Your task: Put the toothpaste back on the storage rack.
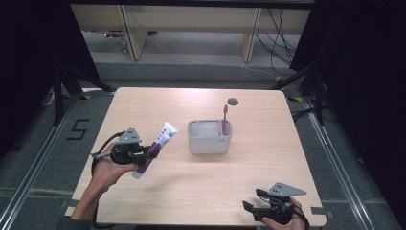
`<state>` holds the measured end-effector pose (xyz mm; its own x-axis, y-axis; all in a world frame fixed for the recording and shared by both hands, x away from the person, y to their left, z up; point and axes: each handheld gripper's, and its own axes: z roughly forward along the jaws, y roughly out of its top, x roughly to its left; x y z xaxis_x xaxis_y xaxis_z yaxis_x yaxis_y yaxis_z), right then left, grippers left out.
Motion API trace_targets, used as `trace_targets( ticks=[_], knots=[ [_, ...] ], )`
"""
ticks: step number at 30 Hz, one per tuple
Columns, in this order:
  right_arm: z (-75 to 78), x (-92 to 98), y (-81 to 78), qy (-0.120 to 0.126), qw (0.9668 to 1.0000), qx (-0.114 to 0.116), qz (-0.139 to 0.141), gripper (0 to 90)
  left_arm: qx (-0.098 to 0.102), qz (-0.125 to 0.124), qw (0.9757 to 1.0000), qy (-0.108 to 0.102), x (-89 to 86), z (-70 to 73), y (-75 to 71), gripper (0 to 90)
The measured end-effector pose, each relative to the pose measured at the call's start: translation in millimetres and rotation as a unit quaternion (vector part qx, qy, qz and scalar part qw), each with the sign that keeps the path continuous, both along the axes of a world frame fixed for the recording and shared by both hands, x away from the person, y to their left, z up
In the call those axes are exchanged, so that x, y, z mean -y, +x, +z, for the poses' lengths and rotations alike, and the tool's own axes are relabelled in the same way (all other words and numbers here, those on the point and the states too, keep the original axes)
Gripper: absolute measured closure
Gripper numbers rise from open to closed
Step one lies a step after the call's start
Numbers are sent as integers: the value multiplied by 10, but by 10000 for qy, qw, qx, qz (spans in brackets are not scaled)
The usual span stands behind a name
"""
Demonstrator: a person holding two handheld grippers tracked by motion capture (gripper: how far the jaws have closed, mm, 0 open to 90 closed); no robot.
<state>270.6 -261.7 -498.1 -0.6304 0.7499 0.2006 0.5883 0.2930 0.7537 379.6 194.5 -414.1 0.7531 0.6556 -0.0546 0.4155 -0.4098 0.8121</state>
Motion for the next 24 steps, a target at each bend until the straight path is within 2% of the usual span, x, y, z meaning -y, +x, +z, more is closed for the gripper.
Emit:
trace_targets(
  ticks=[1, 4, 7, 8, 9, 10, 11, 14, 17, 20, 21, 24],
  knots=[
    [-2, -3, -1, 19, 10000, 5, -2, 283, -1, -34, 10000, 68, -5, 2, 20, 743],
    [-8, -4, 3, 63, 10000, -51, 19, 283, 5, 20, 10000, -6, 20, 6, 64, 743],
    [-2, 1, 0, -22, 10000, 21, 11, 283, 66, 132, 9997, -196, 57, 31, 97, 742],
    [3, -19, -17, 112, 9998, -149, -49, 283, 140, 168, 9994, -264, 71, 41, 107, 742],
    [-2, -7, 1, 49, 10000, -47, 13, 283, 151, 153, 9993, -318, 83, 56, 120, 743],
    [-8, -11, 6, 105, 9999, -99, 39, 283, 147, 156, 9992, -345, 99, 75, 129, 743],
    [-3, -2, 5, 25, 10000, -42, 8, 283, 234, 168, 9988, -400, 118, 85, 136, 743],
    [-1, 2, -1, 21, 10000, 18, -29, 283, 312, 133, 9980, -528, 183, 132, 152, 743],
    [-4, 3, 5, 91, 10000, -20, 29, 283, 397, 132, 9974, -588, 252, 180, 162, 742],
    [-2, 6, 5, 16, 10000, 28, 4, 283, 468, 166, 9965, -679, 315, 223, 187, 742],
    [-3, 2, 4, 66, 10000, -29, 21, 283, 500, 173, 9961, -705, 336, 237, 198, 743],
    [-5, 6, 5, 37, 10000, 41, 7, 283, 534, 169, 9946, -874, 393, 269, 234, 742]
  ],
)
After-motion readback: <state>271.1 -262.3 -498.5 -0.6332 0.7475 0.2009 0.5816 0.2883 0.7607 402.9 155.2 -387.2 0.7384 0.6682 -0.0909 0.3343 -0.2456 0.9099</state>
